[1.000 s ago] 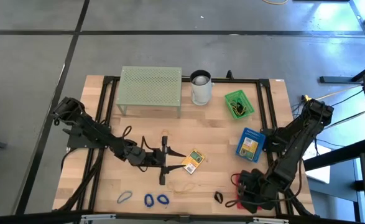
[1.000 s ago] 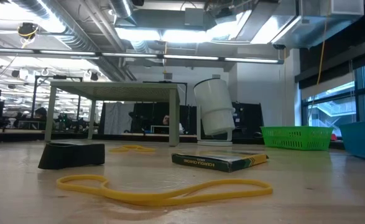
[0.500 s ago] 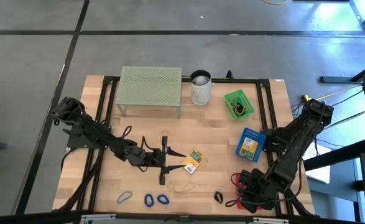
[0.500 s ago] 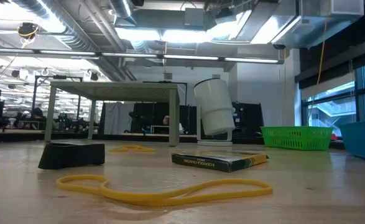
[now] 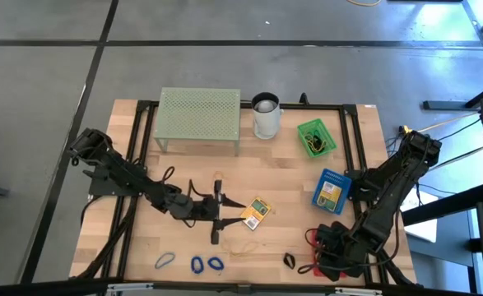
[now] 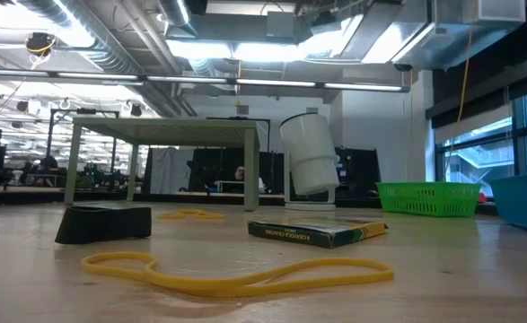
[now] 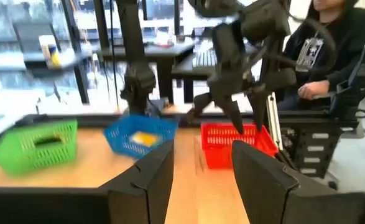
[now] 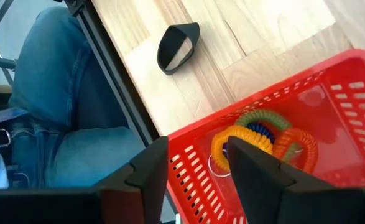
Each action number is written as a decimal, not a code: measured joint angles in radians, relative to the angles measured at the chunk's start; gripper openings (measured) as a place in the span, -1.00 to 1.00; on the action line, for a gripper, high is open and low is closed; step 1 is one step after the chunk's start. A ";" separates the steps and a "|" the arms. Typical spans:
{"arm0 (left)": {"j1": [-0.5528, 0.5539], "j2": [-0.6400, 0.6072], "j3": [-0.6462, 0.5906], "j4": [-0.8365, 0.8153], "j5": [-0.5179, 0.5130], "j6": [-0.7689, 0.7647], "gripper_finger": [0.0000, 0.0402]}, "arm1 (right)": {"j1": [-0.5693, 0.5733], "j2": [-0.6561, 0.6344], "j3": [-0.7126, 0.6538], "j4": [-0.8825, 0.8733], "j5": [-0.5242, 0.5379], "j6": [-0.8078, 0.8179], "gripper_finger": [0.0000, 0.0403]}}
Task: Pick & Place Office Desk Supplies
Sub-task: Put the black rubber band into the green bin
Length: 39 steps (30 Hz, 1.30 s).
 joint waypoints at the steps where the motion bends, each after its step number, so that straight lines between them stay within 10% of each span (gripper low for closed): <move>1: -0.001 0.000 0.000 -0.029 0.002 -0.028 -0.22 | -0.004 0.000 0.000 0.000 0.000 -0.012 -0.15; 16: -0.131 0.000 0.000 -0.735 0.003 -0.698 -0.19 | -0.113 0.000 0.000 0.001 0.049 -0.225 0.00; 39: -0.229 0.237 0.001 -0.801 -0.053 -0.853 0.04 | -0.183 0.000 0.000 0.010 0.052 -0.357 0.00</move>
